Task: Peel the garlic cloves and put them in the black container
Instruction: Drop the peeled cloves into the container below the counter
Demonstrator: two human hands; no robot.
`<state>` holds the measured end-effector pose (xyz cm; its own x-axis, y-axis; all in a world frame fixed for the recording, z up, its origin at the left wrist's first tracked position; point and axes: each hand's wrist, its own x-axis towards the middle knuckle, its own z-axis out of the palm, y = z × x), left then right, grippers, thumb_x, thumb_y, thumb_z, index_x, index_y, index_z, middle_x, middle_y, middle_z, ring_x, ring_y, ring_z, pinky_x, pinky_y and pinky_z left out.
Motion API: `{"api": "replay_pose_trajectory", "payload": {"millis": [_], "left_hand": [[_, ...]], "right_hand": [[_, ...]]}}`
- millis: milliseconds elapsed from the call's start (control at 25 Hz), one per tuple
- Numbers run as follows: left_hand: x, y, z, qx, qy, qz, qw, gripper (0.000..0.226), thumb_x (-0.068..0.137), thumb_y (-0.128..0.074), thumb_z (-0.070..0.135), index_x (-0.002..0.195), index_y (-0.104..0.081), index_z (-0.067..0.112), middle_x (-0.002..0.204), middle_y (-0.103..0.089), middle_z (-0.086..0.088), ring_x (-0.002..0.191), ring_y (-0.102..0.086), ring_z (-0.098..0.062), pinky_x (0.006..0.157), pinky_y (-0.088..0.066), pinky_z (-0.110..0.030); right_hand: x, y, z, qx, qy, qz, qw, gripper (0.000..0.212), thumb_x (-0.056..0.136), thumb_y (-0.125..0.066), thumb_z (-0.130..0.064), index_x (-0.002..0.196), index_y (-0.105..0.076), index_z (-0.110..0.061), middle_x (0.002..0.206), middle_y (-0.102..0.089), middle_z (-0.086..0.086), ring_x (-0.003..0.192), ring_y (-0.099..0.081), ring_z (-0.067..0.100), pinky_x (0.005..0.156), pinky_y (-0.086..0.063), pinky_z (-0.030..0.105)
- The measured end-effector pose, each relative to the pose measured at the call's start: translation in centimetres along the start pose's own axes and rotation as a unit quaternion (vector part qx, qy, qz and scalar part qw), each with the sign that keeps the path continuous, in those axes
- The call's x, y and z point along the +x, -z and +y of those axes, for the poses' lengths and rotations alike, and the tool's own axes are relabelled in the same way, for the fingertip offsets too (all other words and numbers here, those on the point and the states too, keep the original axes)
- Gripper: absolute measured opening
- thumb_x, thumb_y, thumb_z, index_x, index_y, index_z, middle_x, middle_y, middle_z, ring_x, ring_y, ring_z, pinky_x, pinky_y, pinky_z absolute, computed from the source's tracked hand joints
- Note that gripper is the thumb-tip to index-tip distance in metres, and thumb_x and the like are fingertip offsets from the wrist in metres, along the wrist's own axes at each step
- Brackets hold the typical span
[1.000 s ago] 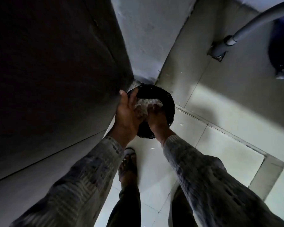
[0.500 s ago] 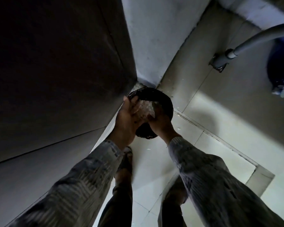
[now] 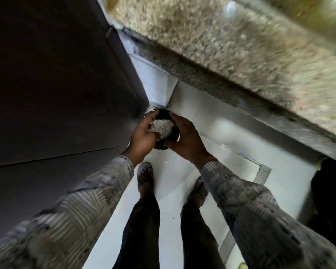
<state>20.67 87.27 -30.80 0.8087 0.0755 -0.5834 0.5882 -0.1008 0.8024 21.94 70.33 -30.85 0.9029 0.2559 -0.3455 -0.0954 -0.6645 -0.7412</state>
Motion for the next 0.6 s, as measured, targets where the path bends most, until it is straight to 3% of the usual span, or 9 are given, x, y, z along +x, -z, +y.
{"api": "replay_pose_trajectory", "payload": {"millis": [80, 240, 400, 600], "left_hand": [[-3.4, 0.1, 3.8, 0.056, -0.034, -0.032, 0.997, 0.081, 0.062, -0.056, 0.001, 0.139, -0.061, 0.026, 0.139, -0.061, -0.001, 0.129, -0.058, -0.018, 0.112, -0.048, -0.049], [-10.1, -0.5, 12.4, 0.186, -0.097, -0.099, 0.973, 0.082, 0.066, -0.058, 0.011, 0.141, -0.055, 0.044, 0.139, -0.05, 0.005, 0.127, -0.055, -0.013, 0.11, -0.048, -0.042], [-16.5, -3.6, 19.9, 0.27, -0.171, -0.213, 0.923, 0.091, 0.074, -0.068, -0.002, 0.144, -0.045, 0.052, 0.146, -0.041, 0.009, 0.135, -0.048, -0.015, 0.104, -0.051, -0.038], [-22.6, -10.8, 27.5, 0.296, -0.263, -0.311, 0.864, 0.097, 0.073, -0.072, -0.006, 0.151, -0.042, 0.044, 0.153, -0.041, 0.006, 0.142, -0.039, -0.013, 0.111, -0.044, -0.034]], "right_hand": [[-3.8, 4.2, -3.7, -0.001, 0.014, 0.026, 1.0, 0.095, 0.068, -0.068, -0.056, 0.151, -0.048, -0.015, 0.147, -0.055, 0.005, 0.132, -0.047, 0.011, 0.112, -0.04, 0.029], [-11.6, 12.0, -8.4, -0.037, -0.008, 0.074, 0.997, 0.099, 0.075, -0.086, -0.042, 0.159, -0.036, -0.023, 0.159, -0.044, 0.002, 0.144, -0.038, 0.022, 0.12, -0.035, 0.041], [-20.7, 19.6, -11.0, -0.09, -0.027, 0.135, 0.986, 0.1, 0.077, -0.085, -0.045, 0.16, -0.033, -0.028, 0.16, -0.042, 0.002, 0.143, -0.039, 0.022, 0.118, -0.035, 0.041], [-31.0, 26.5, -11.3, -0.089, -0.09, 0.246, 0.961, 0.104, 0.076, -0.087, -0.044, 0.161, -0.029, -0.03, 0.163, -0.038, 0.002, 0.15, -0.033, 0.022, 0.122, -0.033, 0.046]]}}
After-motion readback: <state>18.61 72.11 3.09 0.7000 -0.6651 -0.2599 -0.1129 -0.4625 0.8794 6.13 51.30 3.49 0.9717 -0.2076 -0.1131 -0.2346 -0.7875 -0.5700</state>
